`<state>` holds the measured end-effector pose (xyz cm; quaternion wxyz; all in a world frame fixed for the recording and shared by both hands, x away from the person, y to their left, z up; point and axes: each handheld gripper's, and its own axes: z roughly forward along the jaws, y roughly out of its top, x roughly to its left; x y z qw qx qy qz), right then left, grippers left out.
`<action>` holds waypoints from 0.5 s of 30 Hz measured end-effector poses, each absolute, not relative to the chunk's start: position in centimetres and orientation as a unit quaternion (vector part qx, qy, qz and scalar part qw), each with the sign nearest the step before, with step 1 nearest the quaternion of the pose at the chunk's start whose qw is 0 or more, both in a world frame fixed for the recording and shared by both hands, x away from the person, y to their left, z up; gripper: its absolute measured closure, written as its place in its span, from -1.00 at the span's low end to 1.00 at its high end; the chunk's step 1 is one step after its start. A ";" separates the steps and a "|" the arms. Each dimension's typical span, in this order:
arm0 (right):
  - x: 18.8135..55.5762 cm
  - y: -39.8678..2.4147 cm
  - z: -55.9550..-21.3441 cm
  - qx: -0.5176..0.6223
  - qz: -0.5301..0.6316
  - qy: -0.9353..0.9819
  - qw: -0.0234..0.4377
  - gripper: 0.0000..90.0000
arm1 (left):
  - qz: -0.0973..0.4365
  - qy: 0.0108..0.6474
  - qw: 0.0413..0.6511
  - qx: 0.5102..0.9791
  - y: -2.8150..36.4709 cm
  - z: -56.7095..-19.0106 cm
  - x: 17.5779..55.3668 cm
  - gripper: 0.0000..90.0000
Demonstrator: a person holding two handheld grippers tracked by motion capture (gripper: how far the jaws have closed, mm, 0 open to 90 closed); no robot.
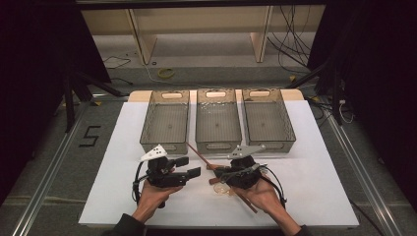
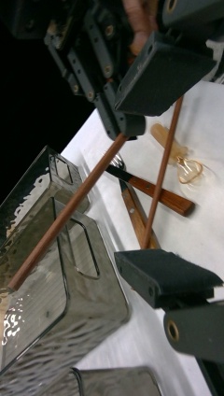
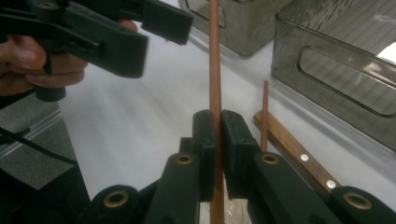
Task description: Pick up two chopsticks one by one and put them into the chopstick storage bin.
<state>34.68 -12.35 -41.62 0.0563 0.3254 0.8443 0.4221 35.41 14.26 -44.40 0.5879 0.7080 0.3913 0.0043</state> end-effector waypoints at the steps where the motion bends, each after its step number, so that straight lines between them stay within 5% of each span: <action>1: 34.6 -12.3 -41.6 0.324 0.426 0.843 0.056 0.90 | 0.004 0.393 0.587 0.708 14.2 -44.3 35.5 -0.44; 15: 34.1 -11.7 -41.5 0.305 0.463 0.830 0.067 0.90 | -0.044 0.421 0.615 0.665 13.6 -43.6 36.6 -0.05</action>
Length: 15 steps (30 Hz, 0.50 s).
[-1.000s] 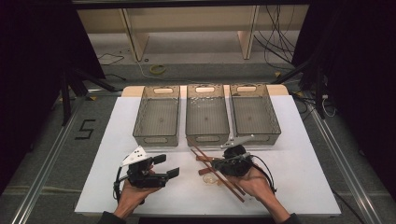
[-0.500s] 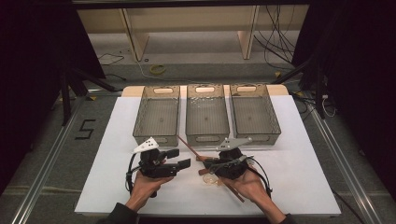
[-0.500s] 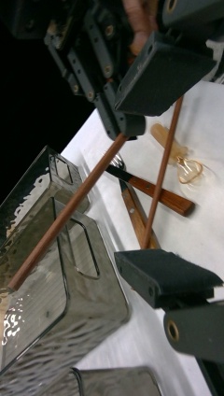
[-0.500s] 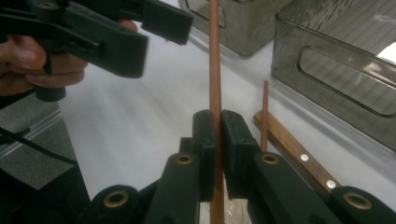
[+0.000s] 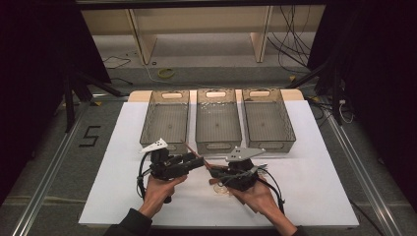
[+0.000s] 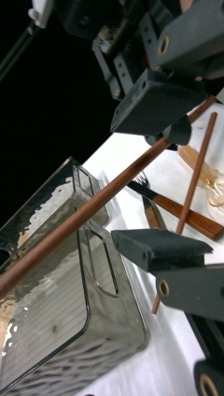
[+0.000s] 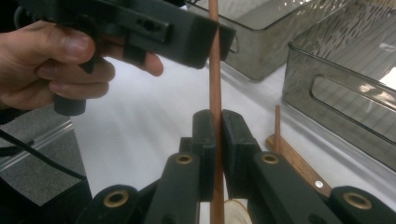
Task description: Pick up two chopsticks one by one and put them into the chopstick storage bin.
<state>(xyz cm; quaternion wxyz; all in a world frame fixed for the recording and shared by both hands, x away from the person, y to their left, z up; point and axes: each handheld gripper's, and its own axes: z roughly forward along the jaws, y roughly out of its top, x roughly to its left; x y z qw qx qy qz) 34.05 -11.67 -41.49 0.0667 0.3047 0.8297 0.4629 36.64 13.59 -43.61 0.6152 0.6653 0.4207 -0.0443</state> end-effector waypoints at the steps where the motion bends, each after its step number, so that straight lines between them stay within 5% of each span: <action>1: 34.0 -11.6 -41.5 0.305 0.464 0.829 0.067 0.90 | -0.048 0.422 0.616 0.663 13.6 -43.6 36.7 -0.02; 15: 33.9 -11.4 -41.5 0.298 0.489 0.817 0.074 0.89 | -0.081 0.417 0.631 0.649 13.2 -43.7 36.9 0.33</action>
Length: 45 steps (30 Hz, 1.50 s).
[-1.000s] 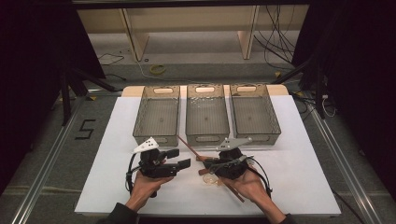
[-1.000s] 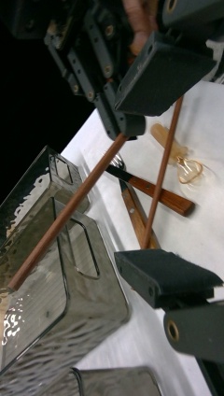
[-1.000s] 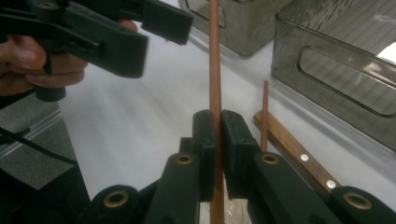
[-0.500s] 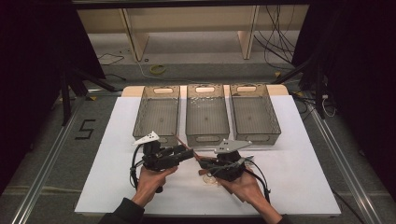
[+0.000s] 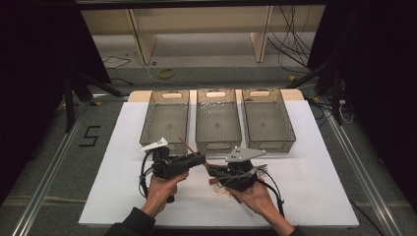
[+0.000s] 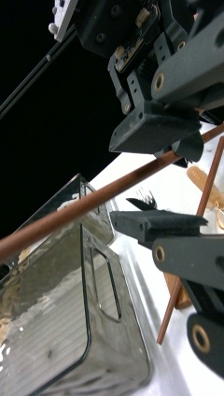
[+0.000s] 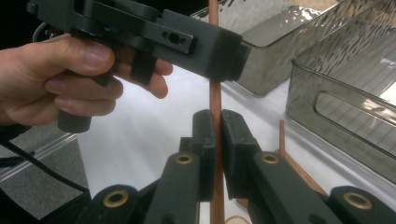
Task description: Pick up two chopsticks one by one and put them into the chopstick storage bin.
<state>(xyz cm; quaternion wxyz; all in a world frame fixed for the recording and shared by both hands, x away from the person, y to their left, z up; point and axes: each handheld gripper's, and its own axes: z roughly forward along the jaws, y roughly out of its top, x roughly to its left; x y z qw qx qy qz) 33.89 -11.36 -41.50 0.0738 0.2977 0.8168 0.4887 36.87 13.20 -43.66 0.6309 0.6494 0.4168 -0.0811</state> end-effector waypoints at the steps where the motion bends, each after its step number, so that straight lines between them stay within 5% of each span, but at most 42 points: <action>1: 33.9 -11.3 -41.5 0.297 0.489 0.817 0.074 0.89 | -0.084 0.416 0.632 0.648 13.2 -43.6 36.9 0.36; 25: 33.7 -11.5 -41.6 0.294 0.509 0.806 0.076 0.81 | -0.143 0.405 0.650 0.627 13.3 -43.4 37.0 0.87; 32: 33.7 -12.8 -41.0 0.291 0.513 0.805 0.073 0.34 | -0.120 0.410 0.646 0.632 14.4 -42.6 37.4 0.87; 45: 33.7 -15.7 -41.8 0.319 0.458 0.827 0.067 -0.08 | -0.107 0.440 0.654 0.606 18.2 -41.2 39.3 0.87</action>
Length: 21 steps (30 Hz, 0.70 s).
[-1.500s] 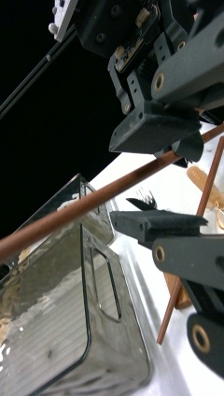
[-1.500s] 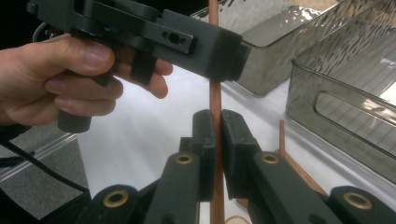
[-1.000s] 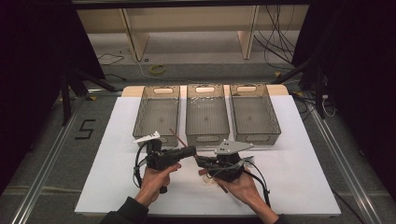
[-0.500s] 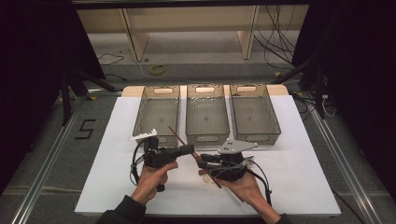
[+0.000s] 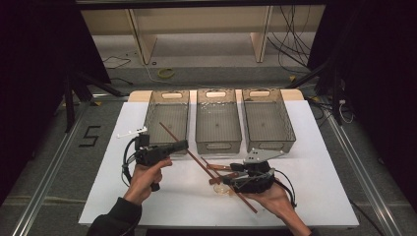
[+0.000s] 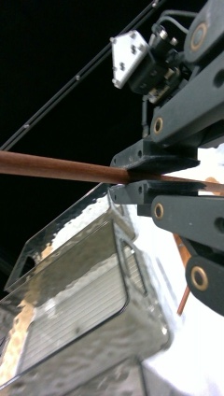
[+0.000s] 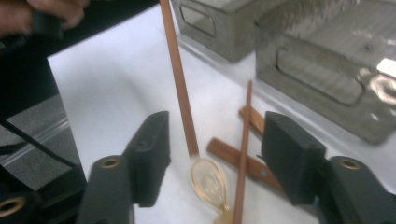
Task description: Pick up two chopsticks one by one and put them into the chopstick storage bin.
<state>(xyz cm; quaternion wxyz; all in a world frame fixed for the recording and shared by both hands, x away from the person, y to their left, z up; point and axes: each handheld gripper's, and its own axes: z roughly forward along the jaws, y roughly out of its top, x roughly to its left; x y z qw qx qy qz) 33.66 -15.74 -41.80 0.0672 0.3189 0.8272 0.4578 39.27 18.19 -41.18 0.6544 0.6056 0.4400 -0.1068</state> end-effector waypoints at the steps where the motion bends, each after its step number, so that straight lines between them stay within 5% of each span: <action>1: 33.7 -15.9 -41.9 0.322 0.452 0.829 0.067 -0.11 | -0.102 0.442 0.654 0.606 18.4 -41.0 39.4 0.87; 21: 33.4 -17.3 -42.8 0.342 0.445 0.825 0.063 -0.26 | -0.053 0.483 0.647 0.587 24.2 -35.9 44.1 0.87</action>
